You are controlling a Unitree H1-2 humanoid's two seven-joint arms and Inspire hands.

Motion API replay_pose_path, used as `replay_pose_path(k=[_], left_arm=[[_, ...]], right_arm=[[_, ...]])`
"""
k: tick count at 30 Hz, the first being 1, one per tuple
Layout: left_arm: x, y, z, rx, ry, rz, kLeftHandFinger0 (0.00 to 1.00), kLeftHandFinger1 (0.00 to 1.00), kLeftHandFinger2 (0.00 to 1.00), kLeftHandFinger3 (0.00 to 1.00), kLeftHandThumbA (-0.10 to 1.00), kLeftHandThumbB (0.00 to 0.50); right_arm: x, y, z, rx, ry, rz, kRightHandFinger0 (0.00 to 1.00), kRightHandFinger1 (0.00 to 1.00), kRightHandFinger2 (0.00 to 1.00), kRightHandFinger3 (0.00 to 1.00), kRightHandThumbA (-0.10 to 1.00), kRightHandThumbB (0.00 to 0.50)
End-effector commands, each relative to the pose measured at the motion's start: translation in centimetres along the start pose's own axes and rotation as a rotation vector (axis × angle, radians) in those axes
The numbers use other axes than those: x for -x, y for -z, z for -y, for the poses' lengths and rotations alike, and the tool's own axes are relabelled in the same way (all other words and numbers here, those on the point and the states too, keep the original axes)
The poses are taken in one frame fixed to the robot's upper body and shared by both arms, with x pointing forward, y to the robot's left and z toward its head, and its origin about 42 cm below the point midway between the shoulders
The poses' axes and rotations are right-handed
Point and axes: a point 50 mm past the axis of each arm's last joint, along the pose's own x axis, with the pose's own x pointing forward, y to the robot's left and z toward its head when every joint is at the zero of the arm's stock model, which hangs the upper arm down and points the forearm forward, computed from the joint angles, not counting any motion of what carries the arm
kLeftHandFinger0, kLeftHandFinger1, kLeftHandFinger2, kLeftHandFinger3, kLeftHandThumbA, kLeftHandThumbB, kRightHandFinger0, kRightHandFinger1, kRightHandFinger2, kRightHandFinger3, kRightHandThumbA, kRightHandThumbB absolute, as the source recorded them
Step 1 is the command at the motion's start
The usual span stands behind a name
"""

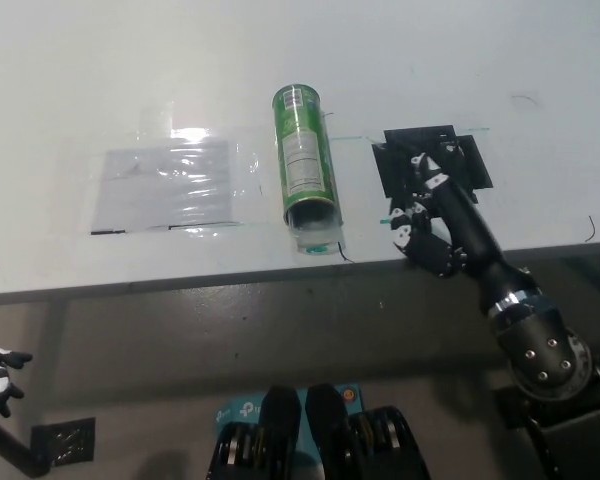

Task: The robot uses its right hand finger to pull out the chips tray kept inside a container in the middle of the desk

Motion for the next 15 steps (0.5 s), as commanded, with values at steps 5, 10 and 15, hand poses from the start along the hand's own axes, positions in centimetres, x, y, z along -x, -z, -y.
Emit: replay_pose_path(k=[5, 10, 15], left_arm=[[-0.2, -1.9, -1.0, -0.041, 0.006, 0.048, 0.29, 0.36, 0.57, 0.78, -0.1, 0.0], [-0.3, -2.4, -1.2, -0.056, 0.01, 0.055, 0.32, 0.38, 0.58, 0.78, -0.1, 0.0], [-0.4, -2.6, -1.3, -0.064, 0.011, 0.064, 0.3, 0.37, 0.56, 0.78, -0.1, 0.0]], right_arm=[[-2.2, -1.5, -1.1, 0.062, -0.071, 0.152, 0.0, 0.0, 0.83, 0.93, -0.1, 0.242], [-2.6, -0.9, -2.4, 0.098, -0.135, 0.159, 0.0, 0.0, 0.82, 0.91, -0.1, 0.241], [-3.0, -0.2, -3.7, 0.142, -0.187, 0.13, 0.0, 0.0, 0.74, 0.87, -0.1, 0.23]])
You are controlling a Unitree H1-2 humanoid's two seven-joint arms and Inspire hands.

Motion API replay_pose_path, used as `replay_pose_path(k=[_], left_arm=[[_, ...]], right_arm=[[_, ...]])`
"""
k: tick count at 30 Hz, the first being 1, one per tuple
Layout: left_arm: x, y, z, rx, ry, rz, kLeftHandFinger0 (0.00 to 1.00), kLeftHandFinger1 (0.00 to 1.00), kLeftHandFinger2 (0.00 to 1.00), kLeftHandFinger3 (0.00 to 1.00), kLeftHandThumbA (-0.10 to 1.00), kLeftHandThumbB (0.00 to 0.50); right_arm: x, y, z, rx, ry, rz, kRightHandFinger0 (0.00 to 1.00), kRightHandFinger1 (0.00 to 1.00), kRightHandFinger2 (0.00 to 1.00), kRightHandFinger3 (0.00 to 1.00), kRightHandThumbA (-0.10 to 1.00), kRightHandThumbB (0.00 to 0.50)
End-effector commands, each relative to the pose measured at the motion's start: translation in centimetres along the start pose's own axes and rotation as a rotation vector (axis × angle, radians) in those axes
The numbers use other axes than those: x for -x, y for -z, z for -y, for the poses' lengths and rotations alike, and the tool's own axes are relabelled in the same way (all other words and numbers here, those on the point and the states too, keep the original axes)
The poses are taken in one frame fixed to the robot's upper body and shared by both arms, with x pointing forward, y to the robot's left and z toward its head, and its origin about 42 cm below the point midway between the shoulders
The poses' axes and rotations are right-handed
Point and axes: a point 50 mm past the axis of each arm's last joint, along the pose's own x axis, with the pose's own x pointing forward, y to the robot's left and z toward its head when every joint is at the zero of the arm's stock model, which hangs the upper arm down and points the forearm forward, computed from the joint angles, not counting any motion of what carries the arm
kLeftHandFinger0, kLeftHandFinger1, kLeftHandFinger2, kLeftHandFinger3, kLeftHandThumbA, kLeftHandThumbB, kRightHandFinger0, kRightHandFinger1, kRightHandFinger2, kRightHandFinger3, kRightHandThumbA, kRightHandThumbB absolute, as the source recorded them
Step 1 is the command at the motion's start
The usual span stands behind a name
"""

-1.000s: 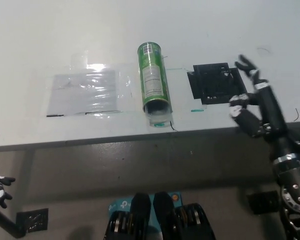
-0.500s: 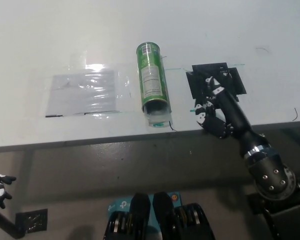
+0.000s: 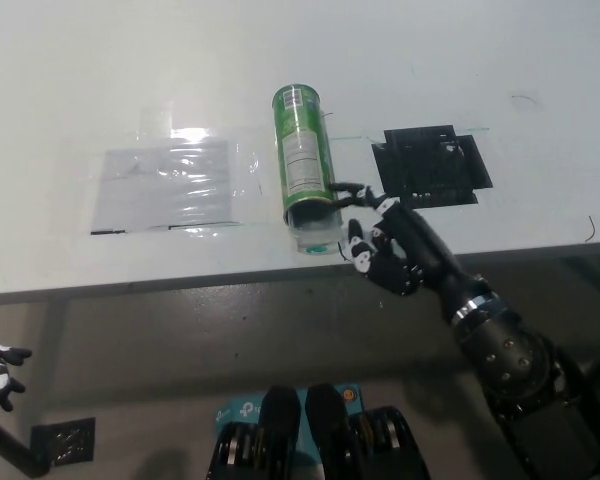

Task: The robot uses its right hand finger to pull out the chips tray kept inside a container in the middle of the desk

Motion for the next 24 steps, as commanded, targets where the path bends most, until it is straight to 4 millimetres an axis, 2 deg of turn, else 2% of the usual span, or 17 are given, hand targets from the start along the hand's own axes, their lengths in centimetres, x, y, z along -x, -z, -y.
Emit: replay_pose_path(k=[1, 5, 7, 8, 12, 13, 16, 18, 24], left_arm=[[-0.2, -2.1, -1.3, -0.057, 0.011, 0.063, 0.29, 0.37, 0.56, 0.77, -0.1, 0.0], [-0.1, -2.3, -1.2, -0.048, 0.01, 0.057, 0.28, 0.37, 0.56, 0.78, -0.1, 0.0], [-0.1, -2.4, -1.3, -0.049, 0.009, 0.052, 0.29, 0.37, 0.56, 0.78, -0.1, 0.0], [-0.1, -2.3, -1.3, -0.05, 0.011, 0.054, 0.28, 0.37, 0.56, 0.78, -0.1, 0.0], [-0.1, -2.3, -1.3, -0.041, 0.008, 0.048, 0.28, 0.36, 0.56, 0.77, -0.1, 0.0], [-0.1, -2.3, -1.3, -0.049, 0.009, 0.05, 0.28, 0.36, 0.56, 0.77, -0.1, 0.0], [-0.2, -2.2, -1.3, -0.05, 0.01, 0.053, 0.27, 0.36, 0.56, 0.76, -0.1, 0.0], [0.1, -1.9, -1.3, -0.045, 0.009, 0.045, 0.27, 0.36, 0.55, 0.76, -0.1, 0.0], [0.2, -1.8, -1.2, -0.041, 0.012, 0.047, 0.25, 0.34, 0.54, 0.76, -0.1, 0.0]], right_arm=[[-1.8, -1.9, 0.2, 0.071, -0.027, 0.104, 0.0, 0.0, 0.76, 0.86, -0.1, 0.23], [-2.2, -1.7, -0.2, 0.098, -0.059, 0.078, 0.0, 0.0, 0.78, 0.88, -0.1, 0.202], [-2.3, -1.6, -0.3, 0.099, -0.056, 0.086, 0.0, 0.0, 0.78, 0.88, -0.1, 0.217], [-2.4, -1.6, -0.3, 0.1, -0.057, 0.091, 0.0, 0.0, 0.75, 0.88, -0.1, 0.219], [-2.8, -1.4, -0.3, 0.135, -0.081, 0.109, 0.0, 0.0, 0.76, 0.89, -0.1, 0.205], [-2.9, -1.4, -0.2, 0.145, -0.087, 0.117, 0.0, 0.0, 0.81, 0.9, -0.1, 0.201], [-3.3, -1.3, 0.5, 0.169, -0.092, 0.112, 0.0, 0.0, 0.87, 0.94, -0.1, 0.185], [-3.4, -1.2, 0.5, 0.169, -0.093, 0.113, 0.0, 0.0, 0.85, 0.93, -0.1, 0.179], [-4.2, -1.4, 1.7, 0.182, -0.065, 0.145, 0.0, 0.0, 0.83, 0.93, -0.1, 0.205]])
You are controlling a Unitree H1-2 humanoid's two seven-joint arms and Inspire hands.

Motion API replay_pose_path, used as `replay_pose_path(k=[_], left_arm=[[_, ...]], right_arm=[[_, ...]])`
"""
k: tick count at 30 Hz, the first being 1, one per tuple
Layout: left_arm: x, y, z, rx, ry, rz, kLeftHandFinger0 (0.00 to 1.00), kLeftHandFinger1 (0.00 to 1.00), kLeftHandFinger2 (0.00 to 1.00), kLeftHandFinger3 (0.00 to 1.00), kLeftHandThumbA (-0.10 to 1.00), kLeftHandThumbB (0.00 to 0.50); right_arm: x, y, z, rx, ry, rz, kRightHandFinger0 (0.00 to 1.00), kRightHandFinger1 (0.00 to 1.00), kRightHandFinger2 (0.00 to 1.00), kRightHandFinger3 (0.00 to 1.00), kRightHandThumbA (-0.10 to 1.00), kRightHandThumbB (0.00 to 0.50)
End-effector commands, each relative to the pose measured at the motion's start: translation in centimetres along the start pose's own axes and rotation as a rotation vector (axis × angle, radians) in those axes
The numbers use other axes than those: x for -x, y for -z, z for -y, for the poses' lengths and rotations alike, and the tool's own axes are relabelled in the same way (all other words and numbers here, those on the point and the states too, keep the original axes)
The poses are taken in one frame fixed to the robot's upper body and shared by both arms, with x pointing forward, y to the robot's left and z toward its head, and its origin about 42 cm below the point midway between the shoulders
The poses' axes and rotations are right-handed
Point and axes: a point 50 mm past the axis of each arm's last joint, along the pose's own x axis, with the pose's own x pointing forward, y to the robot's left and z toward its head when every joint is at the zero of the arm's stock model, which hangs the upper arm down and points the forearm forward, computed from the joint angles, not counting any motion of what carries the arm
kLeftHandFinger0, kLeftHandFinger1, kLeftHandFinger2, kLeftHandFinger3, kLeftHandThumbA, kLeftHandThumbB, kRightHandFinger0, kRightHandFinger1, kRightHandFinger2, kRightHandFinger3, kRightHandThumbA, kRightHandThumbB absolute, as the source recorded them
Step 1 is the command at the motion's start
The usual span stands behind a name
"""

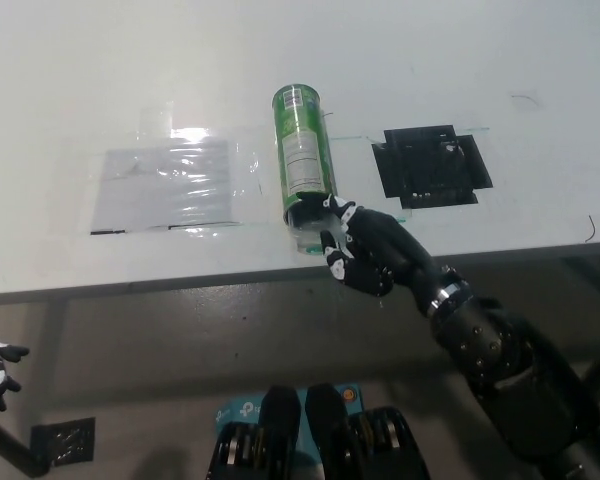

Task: The robot uses its right hand finger to pull out the chips tray kept inside a container in the middle of the desk

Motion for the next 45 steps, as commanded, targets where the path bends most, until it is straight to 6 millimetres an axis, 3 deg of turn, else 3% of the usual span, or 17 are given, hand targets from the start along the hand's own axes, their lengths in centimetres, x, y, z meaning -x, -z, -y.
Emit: replay_pose_path(k=[1, 8, 12, 14, 17, 19, 21, 23, 24, 25, 33, 38, 45], left_arm=[[0.3, -1.3, -0.9, -0.036, 0.012, 0.052, 0.25, 0.34, 0.54, 0.76, -0.1, 0.0], [0.2, -1.6, -1.0, -0.04, 0.015, 0.049, 0.28, 0.35, 0.54, 0.78, -0.1, 0.0], [0.1, -1.7, -1.0, -0.052, 0.011, 0.058, 0.28, 0.35, 0.52, 0.77, -0.1, 0.0], [0.0, -1.9, -1.1, -0.058, 0.01, 0.071, 0.28, 0.34, 0.51, 0.76, -0.1, 0.0], [-0.1, -2.1, -1.1, -0.046, 0.005, 0.07, 0.26, 0.32, 0.49, 0.75, -0.1, 0.0], [-0.1, -2.1, -1.2, -0.043, 0.011, 0.077, 0.25, 0.31, 0.49, 0.76, -0.1, 0.0], [-0.1, -2.2, -1.2, -0.046, 0.011, 0.078, 0.25, 0.31, 0.48, 0.76, -0.1, 0.0], [-0.1, -2.4, -1.2, -0.045, 0.011, 0.086, 0.24, 0.3, 0.47, 0.75, -0.1, 0.0], [-0.1, -2.3, -1.2, -0.036, 0.011, 0.082, 0.24, 0.3, 0.46, 0.75, -0.1, 0.0], [-0.2, -2.4, -1.2, -0.036, 0.011, 0.085, 0.23, 0.29, 0.44, 0.74, -0.1, 0.0], [-0.4, -2.8, -1.1, -0.035, 0.011, 0.1, 0.22, 0.28, 0.42, 0.76, -0.1, 0.0], [-0.5, -2.9, -1.1, -0.019, 0.013, 0.104, 0.21, 0.27, 0.4, 0.74, -0.1, 0.0], [-0.4, -2.7, -1.1, -0.015, 0.01, 0.099, 0.22, 0.27, 0.39, 0.75, -0.1, 0.0]], right_arm=[[-1.4, -1.5, 2.5, 0.056, 0.035, 0.102, 0.0, 0.0, 0.82, 0.93, -0.1, 0.205], [-1.6, -0.6, 2.8, 0.076, 0.038, 0.079, 0.0, 0.0, 0.85, 0.92, -0.1, 0.199], [-0.9, 0.2, 2.0, 0.089, 0.015, 0.052, 0.0, 0.0, 0.84, 0.92, -0.1, 0.212], [-0.5, 0.7, 1.6, 0.088, -0.002, 0.042, 0.0, 0.0, 0.78, 0.89, -0.1, 0.203], [-0.3, 1.1, 1.2, 0.1, 0.004, 0.028, 0.0, 0.0, 0.81, 0.87, -0.1, 0.208], [0.0, 1.6, 0.5, 0.105, -0.007, 0.009, 0.0, 0.0, 0.83, 0.88, -0.1, 0.194], [0.0, 2.0, 0.2, 0.098, -0.02, -0.011, 0.0, 0.0, 0.79, 0.89, -0.1, 0.193], [0.0, 2.1, -0.5, 0.108, -0.028, -0.018, 0.0, 0.0, 0.84, 0.9, -0.1, 0.205], [0.0, 2.0, -0.9, 0.108, -0.034, -0.014, 0.03, 0.05, 0.84, 0.9, -0.1, 0.207], [-0.1, 2.0, -1.4, 0.106, -0.04, -0.015, 0.0, 0.0, 0.82, 0.9, -0.1, 0.197], [-0.6, 2.4, -3.9, 0.123, -0.095, -0.022, 0.0, 0.0, 0.86, 0.93, -0.1, 0.189], [-0.2, 3.5, -4.6, 0.142, -0.091, -0.034, 0.0, 0.01, 0.88, 0.93, -0.1, 0.186], [0.9, 3.0, -4.3, 0.13, -0.087, -0.012, 0.0, 0.0, 0.85, 0.92, -0.1, 0.173]])
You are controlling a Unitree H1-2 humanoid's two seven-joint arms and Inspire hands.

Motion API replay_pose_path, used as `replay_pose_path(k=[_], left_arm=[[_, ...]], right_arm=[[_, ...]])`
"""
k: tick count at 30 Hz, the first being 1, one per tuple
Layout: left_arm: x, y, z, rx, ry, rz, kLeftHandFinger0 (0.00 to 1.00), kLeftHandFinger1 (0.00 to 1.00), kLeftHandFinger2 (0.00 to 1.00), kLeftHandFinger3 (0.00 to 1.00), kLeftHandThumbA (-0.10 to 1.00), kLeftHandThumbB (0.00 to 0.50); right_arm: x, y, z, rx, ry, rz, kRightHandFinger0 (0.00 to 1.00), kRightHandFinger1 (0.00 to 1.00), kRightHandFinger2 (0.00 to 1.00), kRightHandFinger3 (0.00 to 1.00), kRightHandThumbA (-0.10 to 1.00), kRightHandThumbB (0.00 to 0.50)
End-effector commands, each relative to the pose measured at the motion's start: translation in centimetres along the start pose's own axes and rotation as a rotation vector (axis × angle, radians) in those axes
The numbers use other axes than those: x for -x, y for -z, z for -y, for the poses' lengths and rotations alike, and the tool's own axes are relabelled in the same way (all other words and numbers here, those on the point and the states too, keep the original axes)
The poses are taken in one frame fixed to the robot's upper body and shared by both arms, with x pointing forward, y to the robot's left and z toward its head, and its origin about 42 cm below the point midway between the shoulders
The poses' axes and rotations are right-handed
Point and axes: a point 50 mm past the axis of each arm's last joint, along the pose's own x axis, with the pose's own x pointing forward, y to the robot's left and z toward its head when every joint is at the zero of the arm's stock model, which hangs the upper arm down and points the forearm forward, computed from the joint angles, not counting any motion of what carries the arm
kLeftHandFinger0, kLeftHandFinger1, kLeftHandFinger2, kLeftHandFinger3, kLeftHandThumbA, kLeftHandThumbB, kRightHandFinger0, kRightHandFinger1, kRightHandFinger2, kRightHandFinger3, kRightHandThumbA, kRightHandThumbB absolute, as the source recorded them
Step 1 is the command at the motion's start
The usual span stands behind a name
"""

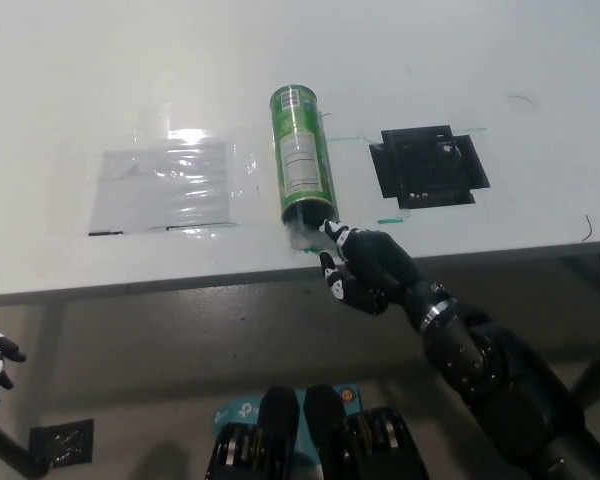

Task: The robot uses its right hand finger to pull out the chips tray kept inside a container in the middle of the desk

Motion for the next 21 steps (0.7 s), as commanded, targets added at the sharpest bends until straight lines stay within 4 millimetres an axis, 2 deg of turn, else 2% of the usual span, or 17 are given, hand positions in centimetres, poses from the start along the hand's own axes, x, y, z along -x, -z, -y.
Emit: replay_pose_path(k=[1, 3, 6, 7, 11, 14, 21], left_arm=[[0.0, -1.9, -0.8, -0.023, 0.006, 0.073, 0.22, 0.27, 0.39, 0.75, -0.1, 0.0], [0.0, -1.8, -0.7, -0.028, 0.005, 0.072, 0.23, 0.28, 0.4, 0.75, -0.1, 0.0], [0.1, -1.7, -0.7, -0.032, 0.004, 0.067, 0.24, 0.28, 0.4, 0.76, -0.1, 0.0], [0.1, -1.7, -0.6, -0.03, 0.001, 0.068, 0.22, 0.27, 0.4, 0.76, -0.1, 0.0], [0.1, -1.7, -0.6, -0.021, 0.004, 0.069, 0.21, 0.27, 0.4, 0.75, -0.1, 0.0], [0.1, -1.7, -0.6, -0.034, -0.002, 0.059, 0.22, 0.28, 0.42, 0.75, -0.1, 0.0], [0.1, -1.6, -0.6, -0.023, 0.003, 0.062, 0.22, 0.28, 0.42, 0.75, -0.1, 0.0]], right_arm=[[0.9, -0.3, -0.7, 0.004, -0.037, 0.018, 0.0, 0.01, 0.87, 0.93, -0.1, 0.171], [1.5, -0.2, -0.5, -0.001, -0.032, 0.018, 0.0, 0.0, 0.88, 0.92, -0.1, 0.177], [2.4, -0.5, -0.3, -0.022, -0.021, 0.015, 0.0, 0.0, 0.84, 0.91, -0.1, 0.191], [2.9, -0.6, -0.2, -0.041, -0.023, 0.012, 0.0, 0.0, 0.88, 0.91, -0.1, 0.18], [3.9, -0.8, -0.1, -0.09, -0.019, 0.003, 0.0, 0.0, 0.89, 0.93, -0.1, 0.175], [5.1, -1.5, -0.3, -0.119, -0.012, 0.012, 0.0, 0.02, 0.84, 0.93, -0.1, 0.178], [6.4, -2.4, -0.9, -0.123, -0.027, 0.019, 0.0, 0.0, 0.85, 0.94, -0.1, 0.167]])
